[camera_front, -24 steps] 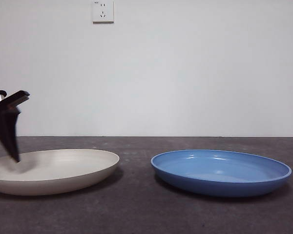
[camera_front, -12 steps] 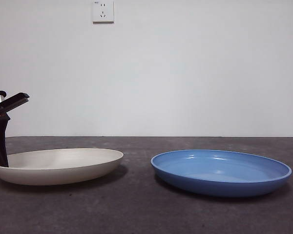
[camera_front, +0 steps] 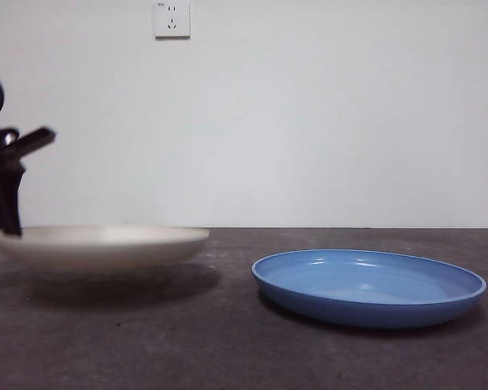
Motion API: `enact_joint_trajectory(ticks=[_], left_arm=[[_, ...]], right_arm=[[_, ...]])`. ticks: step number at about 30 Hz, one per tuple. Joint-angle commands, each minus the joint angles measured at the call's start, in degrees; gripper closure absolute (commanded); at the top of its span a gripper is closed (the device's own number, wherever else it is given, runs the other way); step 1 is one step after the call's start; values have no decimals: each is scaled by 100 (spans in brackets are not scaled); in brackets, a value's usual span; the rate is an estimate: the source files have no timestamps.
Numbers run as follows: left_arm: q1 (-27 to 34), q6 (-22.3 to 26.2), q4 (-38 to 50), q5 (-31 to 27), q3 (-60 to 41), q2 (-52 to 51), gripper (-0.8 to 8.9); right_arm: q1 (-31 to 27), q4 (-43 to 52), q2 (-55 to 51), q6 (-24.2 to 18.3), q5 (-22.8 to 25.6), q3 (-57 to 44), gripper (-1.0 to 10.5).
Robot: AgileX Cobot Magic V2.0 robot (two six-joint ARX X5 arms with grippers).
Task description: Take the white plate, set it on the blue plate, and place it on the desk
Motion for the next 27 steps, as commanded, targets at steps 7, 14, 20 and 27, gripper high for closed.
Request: enact_joint_trajectory(ticks=[7,14,20,27], left_arm=[[-953,-205,-503,55,898,-13,798],[-2035,-730,-42,55,1027,-11,798],[-2756,-1200,450,52,1213,151,798],[-3215,-1235,94,52,2304,1064,798]], right_arm=[[24,-654,31,-125,540,741,263],[24,-955,-39,-249,785,1102,263],[24,-1060,-74,-267,782,1137,263],[24,-1231,-79,-317,778,1137,263]])
